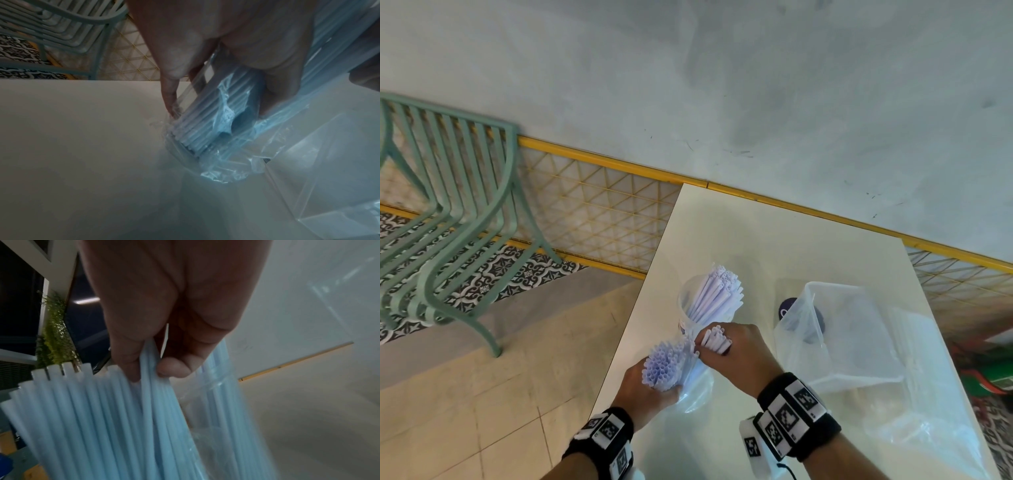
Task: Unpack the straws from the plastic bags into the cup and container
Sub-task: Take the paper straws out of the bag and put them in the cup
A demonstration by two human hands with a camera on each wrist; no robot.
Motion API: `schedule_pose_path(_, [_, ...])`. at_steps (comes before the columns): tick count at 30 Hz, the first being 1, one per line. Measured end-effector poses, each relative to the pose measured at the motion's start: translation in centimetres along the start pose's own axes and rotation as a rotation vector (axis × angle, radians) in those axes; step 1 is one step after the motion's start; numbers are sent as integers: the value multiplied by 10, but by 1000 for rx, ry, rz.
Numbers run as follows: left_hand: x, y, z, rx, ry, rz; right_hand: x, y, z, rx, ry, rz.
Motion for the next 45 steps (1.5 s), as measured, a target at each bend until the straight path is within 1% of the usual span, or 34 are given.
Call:
schedule_pose_path(3, [-1,3,0,5,-2,12,-9,-5,-1,-2,-3,-52])
schedule_pose_path(6, [-4,5,1,1,12,66,-22,-13,-4,6,-9,-41])
schedule_pose_path(10, [-6,6,0,12,8,76,-39,-23,-8,60,-15,-10])
schedule_pose_path(13, [-5,5,0,16,-8,72,-51,-24,-9,98,6,-40])
schedule_pose_path(25, [-5,7,1,33,-20,62,-67,-32,-10,147,-13,-53])
schedule_pose_path(27, [-4,8,0,33,-25,68,-67,-34,-10,143,-16,-37])
schedule_pose_path(31, [-5,9,1,41,-25,72,-81,-40,-10,129,26,-60])
schedule_pose_path(42, [-5,5,-2,36,-23,113,-114,-57,-9,83,26,-66])
schedule_pose_path(45, [-6,7,-1,40,-16,118,-126,-63,-10,73,53,-65])
Point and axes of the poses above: each hand's wrist, its own z-axis away from the middle knuckle, its own x-axis out of the palm, y = z × x, the point moved 10 cm from there along -z, towards the middle knuckle, and after that the axes turned 9 degrees about -y, right-handed, at the moved point
